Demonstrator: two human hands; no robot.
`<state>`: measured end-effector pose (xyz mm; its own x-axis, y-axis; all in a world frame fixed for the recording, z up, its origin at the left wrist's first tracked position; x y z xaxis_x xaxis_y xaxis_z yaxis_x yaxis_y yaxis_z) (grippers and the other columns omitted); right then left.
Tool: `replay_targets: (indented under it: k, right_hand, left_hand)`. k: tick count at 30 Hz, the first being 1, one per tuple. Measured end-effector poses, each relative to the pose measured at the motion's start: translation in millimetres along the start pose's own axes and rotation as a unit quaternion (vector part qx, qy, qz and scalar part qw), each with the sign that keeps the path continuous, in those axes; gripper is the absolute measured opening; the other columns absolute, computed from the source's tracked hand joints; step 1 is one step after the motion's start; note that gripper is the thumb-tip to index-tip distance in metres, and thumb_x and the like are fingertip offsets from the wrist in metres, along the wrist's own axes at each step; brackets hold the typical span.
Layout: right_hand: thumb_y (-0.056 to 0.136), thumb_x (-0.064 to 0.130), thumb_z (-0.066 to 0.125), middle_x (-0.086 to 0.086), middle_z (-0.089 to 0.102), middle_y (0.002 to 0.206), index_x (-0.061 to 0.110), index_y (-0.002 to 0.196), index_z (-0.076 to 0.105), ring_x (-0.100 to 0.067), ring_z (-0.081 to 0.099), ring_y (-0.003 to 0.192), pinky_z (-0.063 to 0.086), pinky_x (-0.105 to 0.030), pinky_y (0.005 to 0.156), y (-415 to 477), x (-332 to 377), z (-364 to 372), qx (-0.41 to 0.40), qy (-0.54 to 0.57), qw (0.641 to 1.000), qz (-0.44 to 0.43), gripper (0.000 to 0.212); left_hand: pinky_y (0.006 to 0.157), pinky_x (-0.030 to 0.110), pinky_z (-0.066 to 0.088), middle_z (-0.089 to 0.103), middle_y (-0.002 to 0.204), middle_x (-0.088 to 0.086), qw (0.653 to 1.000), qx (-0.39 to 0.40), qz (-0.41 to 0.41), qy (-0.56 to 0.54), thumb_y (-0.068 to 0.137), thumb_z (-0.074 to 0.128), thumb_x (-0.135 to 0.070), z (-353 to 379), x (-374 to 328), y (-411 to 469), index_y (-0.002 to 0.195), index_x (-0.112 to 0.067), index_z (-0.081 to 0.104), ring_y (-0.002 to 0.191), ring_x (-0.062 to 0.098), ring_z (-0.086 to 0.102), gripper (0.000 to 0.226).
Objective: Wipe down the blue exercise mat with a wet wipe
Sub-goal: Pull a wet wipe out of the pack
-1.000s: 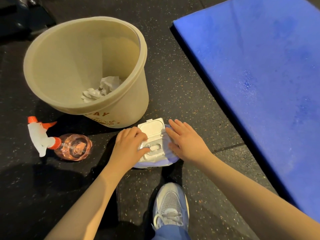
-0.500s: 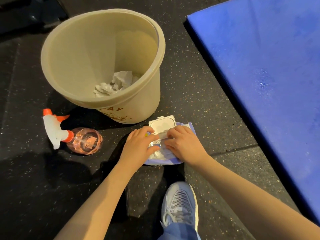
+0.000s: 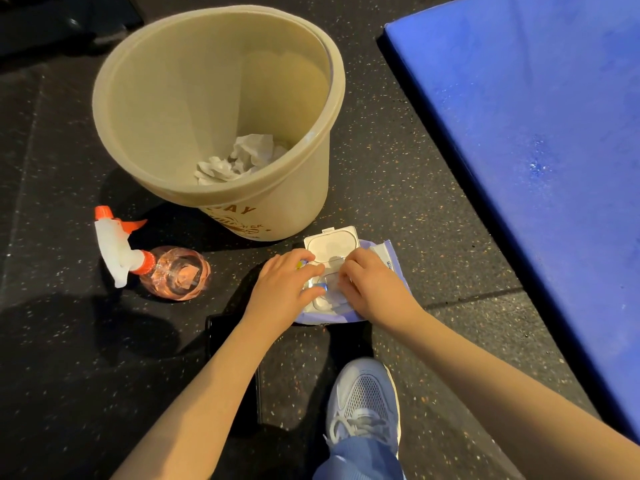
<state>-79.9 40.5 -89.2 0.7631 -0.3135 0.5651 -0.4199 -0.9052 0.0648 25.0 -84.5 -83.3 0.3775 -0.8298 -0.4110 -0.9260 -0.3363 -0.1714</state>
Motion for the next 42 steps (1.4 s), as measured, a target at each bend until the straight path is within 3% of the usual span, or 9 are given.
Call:
replay_targets:
  k: [3, 9, 14, 21, 25, 31, 34, 37, 42]
  right_hand:
    - [0.082, 0.02, 0.05, -0.008, 0.057, 0.068, 0.008, 0.062, 0.065, -0.027, 0.053, 0.057, 0.04, -0.029, 0.053, 1.3, 4.8, -0.7, -0.011, -0.031, 0.999, -0.03, 0.027]
    - [0.096, 0.005, 0.045, -0.005, 0.053, 0.073, 0.009, 0.078, 0.051, -0.026, 0.046, 0.068, 0.026, -0.033, 0.059, 0.2, -0.5, -19.1, -0.005, 0.082, 0.988, 0.134, 0.019]
    - [0.096, 0.008, 0.05, 0.002, 0.057, 0.069, 0.016, 0.082, 0.05, -0.016, 0.046, 0.061, 0.038, -0.028, 0.059, -13.0, -1.9, -44.4, -0.108, 0.223, 0.946, 0.207, 0.017]
    - [0.089, 0.0, 0.049, 0.008, 0.062, 0.081, 0.014, 0.1, 0.065, -0.002, 0.052, 0.07, 0.038, -0.013, 0.063, -14.0, 15.0, -54.4, -0.21, 0.238, 0.929, 0.189, 0.024]
    - [0.081, 0.002, 0.056, -0.011, 0.059, 0.087, 0.001, 0.092, 0.068, -0.024, 0.056, 0.071, 0.048, -0.036, 0.061, -4.6, 17.6, -28.1, -0.058, 0.102, 0.99, 0.074, 0.017]
    - [0.063, 0.014, 0.077, -0.008, 0.055, 0.064, 0.006, 0.061, 0.06, -0.026, 0.05, 0.054, 0.035, -0.025, 0.05, 2.9, 13.8, -7.9, -0.006, -0.077, 0.996, -0.041, 0.019]
    - [0.063, 0.004, 0.08, -0.009, 0.054, 0.058, 0.007, 0.054, 0.057, -0.028, 0.053, 0.05, 0.033, -0.025, 0.047, 10.6, 11.1, -12.2, -0.014, -0.06, 0.998, 0.008, 0.025]
    - [0.083, 0.012, 0.057, -0.006, 0.053, 0.063, 0.007, 0.062, 0.053, -0.024, 0.05, 0.055, 0.016, -0.024, 0.054, 5.7, 4.5, -30.4, -0.108, 0.019, 0.991, 0.082, 0.022]
    - [0.095, 0.009, 0.055, 0.004, 0.041, 0.074, 0.014, 0.076, 0.043, -0.01, 0.03, 0.061, 0.019, -0.025, 0.058, -0.5, 0.9, -66.2, -0.189, 0.119, 0.963, 0.152, 0.023]
  left_hand:
    - [0.102, 0.037, 0.032, 0.052, 0.131, -0.001, 1.0, 0.002, 0.002, -0.002, 0.089, 0.067, -0.031, -0.3, 0.5, -0.7, 0.119, -0.019, 0.066, 0.117, 0.02, 0.049, 0.033]
    - [0.095, 0.035, 0.034, 0.056, 0.123, 0.001, 1.0, -0.016, 0.011, -0.005, 0.084, 0.072, -0.027, -0.8, 0.6, -2.0, 0.11, -0.017, 0.069, 0.11, 0.023, 0.053, 0.028]
    - [0.095, 0.033, 0.032, 0.057, 0.123, 0.002, 1.0, -0.02, 0.005, -0.015, 0.085, 0.072, -0.027, -1.0, -0.6, -1.6, 0.111, -0.015, 0.069, 0.111, 0.023, 0.053, 0.029]
    - [0.097, 0.031, 0.03, 0.054, 0.124, -0.001, 1.0, -0.016, -0.001, -0.026, 0.087, 0.069, -0.027, -2.3, -2.3, -3.9, 0.109, -0.015, 0.068, 0.112, 0.015, 0.046, 0.025]
    - [0.1, 0.033, 0.034, 0.05, 0.129, -0.006, 1.0, 0.004, -0.013, -0.027, 0.089, 0.063, -0.024, -5.3, -3.9, -4.7, 0.108, -0.014, 0.066, 0.115, 0.014, 0.045, 0.021]
    - [0.108, 0.039, 0.035, 0.044, 0.138, -0.014, 0.989, 0.051, -0.062, -0.124, 0.096, 0.054, -0.034, -10.2, -2.4, -6.3, 0.127, -0.024, 0.06, 0.125, 0.009, 0.041, 0.034]
    - [0.109, 0.041, 0.034, 0.041, 0.139, -0.017, 0.985, 0.082, -0.063, -0.139, 0.091, 0.052, -0.048, -11.4, 1.2, -6.8, 0.131, -0.026, 0.056, 0.128, 0.005, 0.038, 0.046]
    - [0.109, 0.037, 0.033, 0.039, 0.139, -0.021, 0.988, 0.087, -0.042, -0.118, 0.074, 0.044, -0.066, -13.1, 4.4, -7.8, 0.134, -0.027, 0.053, 0.128, 0.0, 0.036, 0.072]
    - [0.11, 0.038, 0.032, 0.041, 0.139, -0.016, 0.991, 0.064, -0.027, -0.118, 0.084, 0.067, -0.041, -8.8, 5.1, -6.9, 0.134, -0.025, 0.054, 0.129, 0.004, 0.036, 0.054]
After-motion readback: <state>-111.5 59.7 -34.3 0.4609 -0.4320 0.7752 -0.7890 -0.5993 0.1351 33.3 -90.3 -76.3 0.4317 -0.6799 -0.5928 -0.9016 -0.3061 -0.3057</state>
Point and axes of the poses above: each hand's wrist, its own y-axis towards the middle knuckle, its own z-axis out of the palm, x = y × z, the point moved 3 cm from there along y, towards the middle knuckle
